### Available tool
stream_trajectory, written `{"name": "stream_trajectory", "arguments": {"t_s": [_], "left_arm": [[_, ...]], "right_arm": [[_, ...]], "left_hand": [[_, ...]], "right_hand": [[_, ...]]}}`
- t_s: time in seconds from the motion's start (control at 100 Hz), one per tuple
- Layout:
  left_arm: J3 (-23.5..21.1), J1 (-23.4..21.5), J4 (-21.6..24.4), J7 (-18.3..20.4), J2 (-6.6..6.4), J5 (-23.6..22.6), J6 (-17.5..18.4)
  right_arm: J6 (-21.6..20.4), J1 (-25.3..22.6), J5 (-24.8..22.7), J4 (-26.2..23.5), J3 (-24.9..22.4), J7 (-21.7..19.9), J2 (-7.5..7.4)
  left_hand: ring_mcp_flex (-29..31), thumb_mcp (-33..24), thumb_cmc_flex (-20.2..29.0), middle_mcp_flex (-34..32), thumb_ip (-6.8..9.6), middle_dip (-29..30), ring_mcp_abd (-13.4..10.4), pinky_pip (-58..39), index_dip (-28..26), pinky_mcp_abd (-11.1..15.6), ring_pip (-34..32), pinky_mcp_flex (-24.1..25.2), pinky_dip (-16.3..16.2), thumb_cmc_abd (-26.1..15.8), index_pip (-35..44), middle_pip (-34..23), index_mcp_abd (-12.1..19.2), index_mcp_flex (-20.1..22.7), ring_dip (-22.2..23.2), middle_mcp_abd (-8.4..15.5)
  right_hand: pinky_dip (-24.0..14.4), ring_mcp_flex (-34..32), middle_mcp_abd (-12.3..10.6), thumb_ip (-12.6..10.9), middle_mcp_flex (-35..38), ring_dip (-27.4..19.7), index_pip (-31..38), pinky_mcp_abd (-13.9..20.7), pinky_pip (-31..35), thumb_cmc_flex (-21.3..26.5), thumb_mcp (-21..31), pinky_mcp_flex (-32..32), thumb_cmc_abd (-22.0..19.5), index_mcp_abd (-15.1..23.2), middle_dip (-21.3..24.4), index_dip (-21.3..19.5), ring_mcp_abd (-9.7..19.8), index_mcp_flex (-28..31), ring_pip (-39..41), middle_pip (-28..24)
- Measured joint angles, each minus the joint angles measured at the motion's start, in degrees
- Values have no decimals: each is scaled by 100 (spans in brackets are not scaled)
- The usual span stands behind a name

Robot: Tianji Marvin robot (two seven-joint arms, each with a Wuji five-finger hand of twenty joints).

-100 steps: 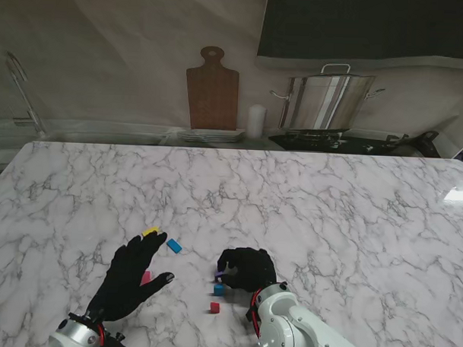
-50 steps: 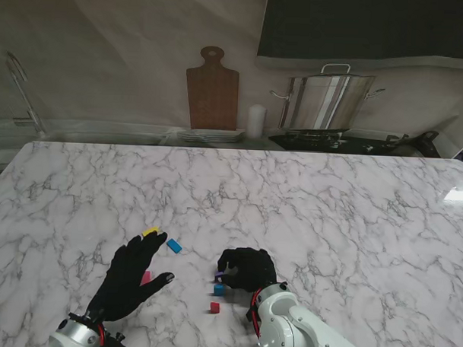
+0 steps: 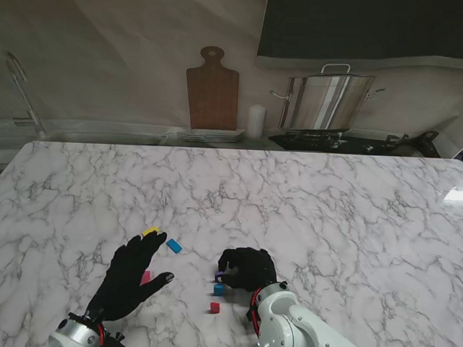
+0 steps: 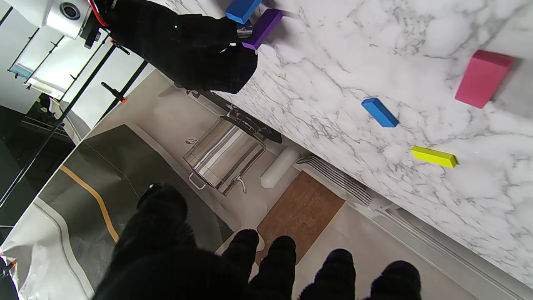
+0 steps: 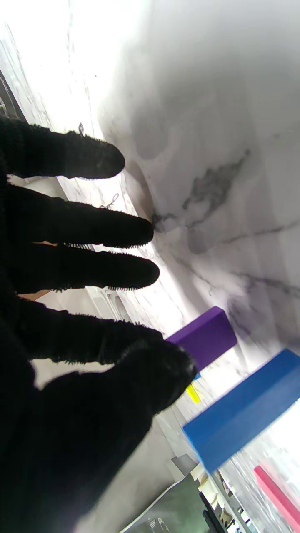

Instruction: Arrange dominoes in a row

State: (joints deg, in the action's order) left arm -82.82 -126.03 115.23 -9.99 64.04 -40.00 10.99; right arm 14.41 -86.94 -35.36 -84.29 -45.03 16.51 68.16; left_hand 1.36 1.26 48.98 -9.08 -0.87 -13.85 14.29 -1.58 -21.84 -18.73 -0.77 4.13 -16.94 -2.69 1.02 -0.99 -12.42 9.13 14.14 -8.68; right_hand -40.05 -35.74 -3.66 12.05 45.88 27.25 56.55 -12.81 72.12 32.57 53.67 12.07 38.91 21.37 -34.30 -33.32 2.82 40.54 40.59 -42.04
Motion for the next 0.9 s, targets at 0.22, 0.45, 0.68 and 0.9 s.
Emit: {"name": "stream_trajectory", "arguments": {"t_s": [0.22, 0.45, 0.68, 0.9], "left_arm": [[-2, 0, 1, 0, 0, 0, 0], [-5, -1, 3, 0, 0, -1, 0], [-10, -4, 7, 0, 0, -1, 0], [-10, -4, 7, 0, 0, -3, 0]], "right_arm": [[2, -4, -29, -25, -13, -49, -19], [-5, -5, -41, -40, -15, -75, -34], [-9, -6, -46, -42, -13, -75, -38], [-18, -17, -55, -53, -17, -83, -45]], "left_hand": [[0, 0, 0, 0, 0, 0, 0, 0, 0, 0, 0, 0, 0, 0, 0, 0, 0, 0, 0, 0], [0, 0, 0, 0, 0, 0, 0, 0, 0, 0, 0, 0, 0, 0, 0, 0, 0, 0, 0, 0], [0, 0, 0, 0, 0, 0, 0, 0, 0, 0, 0, 0, 0, 0, 0, 0, 0, 0, 0, 0], [0, 0, 0, 0, 0, 0, 0, 0, 0, 0, 0, 0, 0, 0, 0, 0, 0, 0, 0, 0]], "right_hand": [[0, 1, 1, 0, -10, 0, -51, 0, 0, 0, -5, 0, -38, -72, 3, 167, 3, -100, 0, 0], [0, 2, 1, 0, -18, 0, -194, 0, 0, 0, -5, 0, -39, -139, 8, 314, 3, -198, 0, 0], [0, 3, 1, 0, -88, 0, -302, 0, 0, -77, -8, -3, -39, -212, 9, 374, 3, -358, 0, 0], [0, 4, 2, 0, -93, 0, -475, 0, 0, -77, -7, -4, -39, -271, 10, 384, 3, -401, 0, 0]]}}
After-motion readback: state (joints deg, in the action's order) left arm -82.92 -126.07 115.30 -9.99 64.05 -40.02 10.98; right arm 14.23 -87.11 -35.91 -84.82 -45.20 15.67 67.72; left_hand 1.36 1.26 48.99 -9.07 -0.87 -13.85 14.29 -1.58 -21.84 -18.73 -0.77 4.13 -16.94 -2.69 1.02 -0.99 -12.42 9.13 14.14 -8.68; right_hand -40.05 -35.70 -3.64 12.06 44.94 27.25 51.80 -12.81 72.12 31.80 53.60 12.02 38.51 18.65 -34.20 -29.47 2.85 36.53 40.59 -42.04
